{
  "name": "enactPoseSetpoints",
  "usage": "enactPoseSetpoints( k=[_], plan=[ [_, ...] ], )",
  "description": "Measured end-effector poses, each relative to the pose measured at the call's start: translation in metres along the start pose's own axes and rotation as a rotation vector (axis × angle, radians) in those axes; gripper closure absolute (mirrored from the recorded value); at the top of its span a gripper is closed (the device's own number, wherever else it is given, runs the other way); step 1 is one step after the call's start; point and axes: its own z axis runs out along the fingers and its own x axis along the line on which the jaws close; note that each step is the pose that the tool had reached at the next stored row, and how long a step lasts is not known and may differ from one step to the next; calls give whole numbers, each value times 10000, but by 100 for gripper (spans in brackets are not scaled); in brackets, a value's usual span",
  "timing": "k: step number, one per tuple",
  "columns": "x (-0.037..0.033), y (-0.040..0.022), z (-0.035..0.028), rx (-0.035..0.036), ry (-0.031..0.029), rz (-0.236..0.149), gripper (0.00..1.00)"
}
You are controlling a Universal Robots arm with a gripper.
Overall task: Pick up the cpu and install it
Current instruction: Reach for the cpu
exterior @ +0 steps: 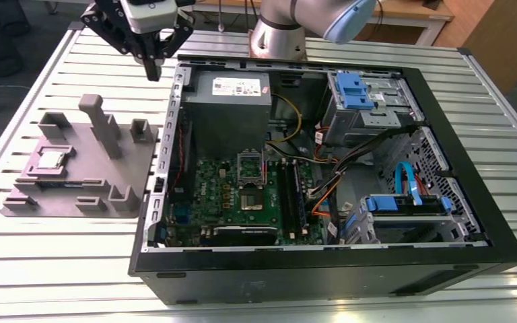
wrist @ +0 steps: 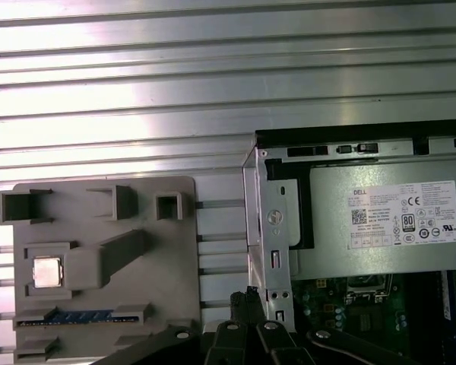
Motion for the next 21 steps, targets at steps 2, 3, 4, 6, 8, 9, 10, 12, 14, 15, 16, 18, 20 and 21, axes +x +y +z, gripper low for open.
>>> enactPoseSetpoints(
  k=[2,3,4,6,8,9,10,12,14,15,16,18,20,21],
  plan=[
    [24,-3,31,1,2,-1,89],
    [25,-3,31,2,2,-1,89],
    [26,-4,32,1,1,0,89],
    [28,-4,33,1,1,0,89],
    [30,-4,34,1,1,-1,89],
    [31,-4,35,1,1,0,89],
    [34,-4,36,1,2,0,89],
    [40,-5,38,0,2,0,89],
    [57,-6,38,1,1,1,89],
    [66,-7,39,1,1,-1,89],
    [78,-8,39,2,2,-1,89],
    [103,-10,41,0,1,0,89],
    [114,-10,41,0,1,0,89],
    [114,-10,41,1,1,-1,89]
  ],
)
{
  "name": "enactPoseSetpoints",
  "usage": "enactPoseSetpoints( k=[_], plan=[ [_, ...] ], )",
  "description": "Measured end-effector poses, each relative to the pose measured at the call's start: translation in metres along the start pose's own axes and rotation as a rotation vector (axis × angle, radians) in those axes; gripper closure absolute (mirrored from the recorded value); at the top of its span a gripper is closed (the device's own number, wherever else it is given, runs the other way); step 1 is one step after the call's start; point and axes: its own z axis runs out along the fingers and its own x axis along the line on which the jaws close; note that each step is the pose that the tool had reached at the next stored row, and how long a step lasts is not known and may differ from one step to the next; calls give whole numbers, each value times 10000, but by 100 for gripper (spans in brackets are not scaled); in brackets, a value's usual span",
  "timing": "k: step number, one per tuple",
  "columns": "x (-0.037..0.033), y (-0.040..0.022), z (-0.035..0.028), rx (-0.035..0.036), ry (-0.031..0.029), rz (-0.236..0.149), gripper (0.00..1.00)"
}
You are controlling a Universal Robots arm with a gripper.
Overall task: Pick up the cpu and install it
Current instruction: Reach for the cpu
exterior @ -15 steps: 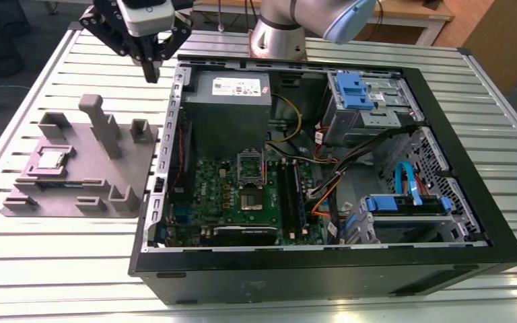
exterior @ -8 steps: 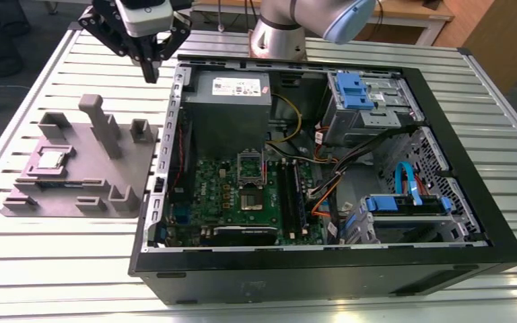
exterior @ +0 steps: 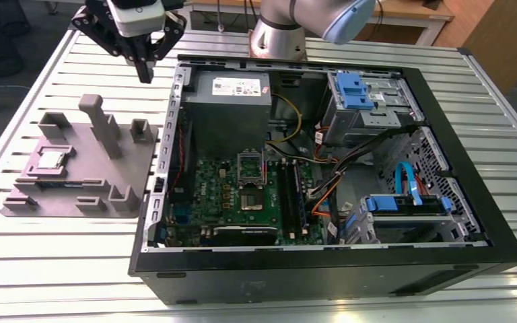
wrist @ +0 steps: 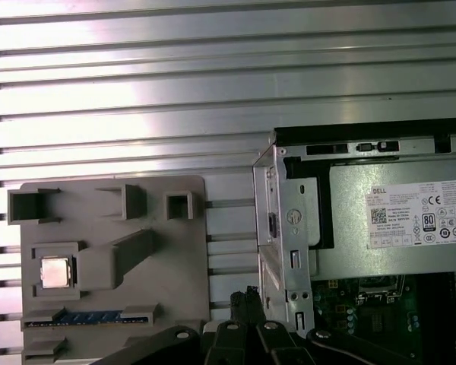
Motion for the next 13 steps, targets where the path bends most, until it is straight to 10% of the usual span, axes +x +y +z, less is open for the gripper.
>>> enactPoseSetpoints(
  k=[13],
  plan=[
    [11,-1,0,0,1,1,89]
  ],
)
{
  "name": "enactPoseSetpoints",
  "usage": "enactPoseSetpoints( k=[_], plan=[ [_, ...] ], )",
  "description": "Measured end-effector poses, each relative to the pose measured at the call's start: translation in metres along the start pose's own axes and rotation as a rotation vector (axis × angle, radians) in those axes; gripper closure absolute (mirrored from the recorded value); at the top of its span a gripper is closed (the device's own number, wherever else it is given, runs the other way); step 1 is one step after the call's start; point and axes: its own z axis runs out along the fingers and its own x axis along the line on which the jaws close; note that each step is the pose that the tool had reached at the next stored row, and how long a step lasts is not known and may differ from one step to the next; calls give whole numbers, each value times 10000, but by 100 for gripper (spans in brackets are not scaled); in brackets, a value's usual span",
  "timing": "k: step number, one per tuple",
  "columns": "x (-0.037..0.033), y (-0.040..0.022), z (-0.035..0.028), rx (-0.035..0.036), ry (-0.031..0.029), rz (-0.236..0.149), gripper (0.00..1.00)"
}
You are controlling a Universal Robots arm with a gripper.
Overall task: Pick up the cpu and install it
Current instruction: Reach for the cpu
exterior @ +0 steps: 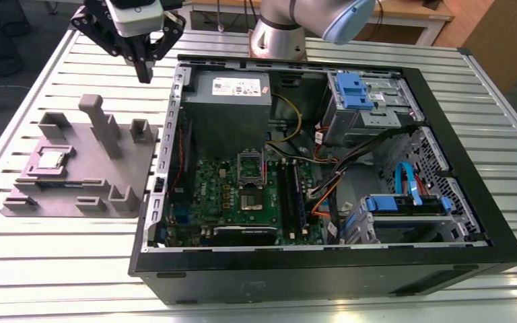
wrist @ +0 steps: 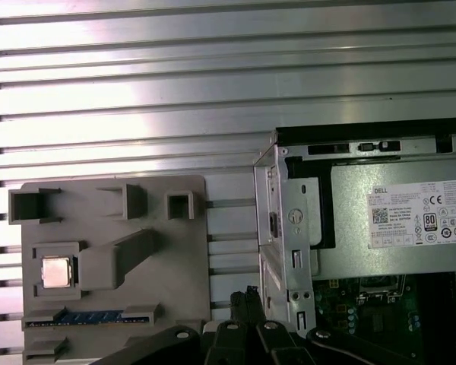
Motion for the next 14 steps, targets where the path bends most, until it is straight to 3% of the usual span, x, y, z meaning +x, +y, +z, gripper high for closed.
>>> enactPoseSetpoints(
  k=[14],
  plan=[
    [105,-8,2,0,0,0,89]
  ],
)
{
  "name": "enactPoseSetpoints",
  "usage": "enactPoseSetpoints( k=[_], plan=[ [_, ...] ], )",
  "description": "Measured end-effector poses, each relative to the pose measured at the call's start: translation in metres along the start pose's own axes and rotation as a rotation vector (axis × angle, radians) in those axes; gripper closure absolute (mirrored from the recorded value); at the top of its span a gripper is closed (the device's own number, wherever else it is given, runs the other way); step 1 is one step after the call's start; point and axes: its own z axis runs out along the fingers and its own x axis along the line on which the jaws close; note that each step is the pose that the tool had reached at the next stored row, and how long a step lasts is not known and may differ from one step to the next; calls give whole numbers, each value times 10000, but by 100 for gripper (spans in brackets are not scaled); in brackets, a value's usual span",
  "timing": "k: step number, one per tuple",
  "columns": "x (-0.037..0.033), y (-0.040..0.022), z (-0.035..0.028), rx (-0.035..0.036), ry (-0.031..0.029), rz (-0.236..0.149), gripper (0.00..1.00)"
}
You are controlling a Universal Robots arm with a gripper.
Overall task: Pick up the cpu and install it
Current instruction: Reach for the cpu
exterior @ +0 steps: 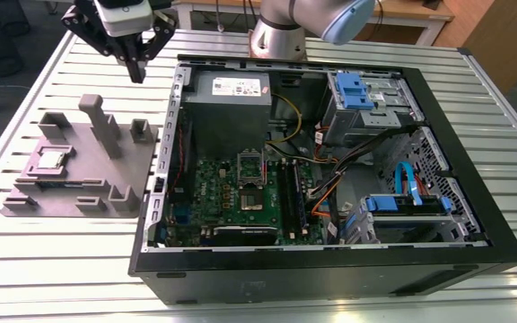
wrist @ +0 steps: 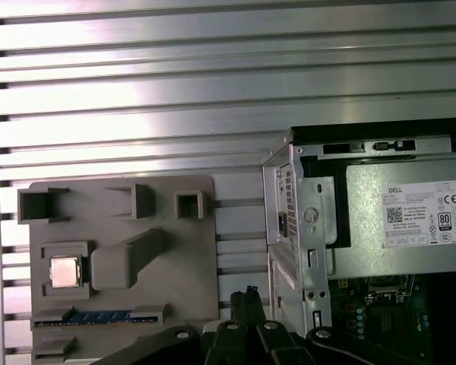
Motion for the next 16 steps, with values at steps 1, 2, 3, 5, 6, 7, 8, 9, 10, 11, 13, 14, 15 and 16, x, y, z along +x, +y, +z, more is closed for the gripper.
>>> enactPoseSetpoints(
  k=[1,2,3,5,6,7,8,9,10,11,13,14,15,16],
  plan=[
    [7,-1,1,-1,-1,0,89],
    [15,-1,0,0,0,0,89],
    [23,-2,0,0,0,0,89],
    [39,-3,1,0,0,-1,89],
    [47,-4,1,0,0,-1,89],
    [55,-4,1,0,0,-1,89],
    [64,-5,2,-1,-1,0,89],
    [74,-6,2,-1,0,0,89],
    [84,-7,2,-1,0,0,89],
    [94,-7,2,-1,-1,0,89],
    [113,-9,3,0,0,0,89],
    [118,-9,3,-1,0,0,89],
    [118,-9,3,-1,0,0,89],
    [119,-9,2,0,0,-2,89]
  ],
)
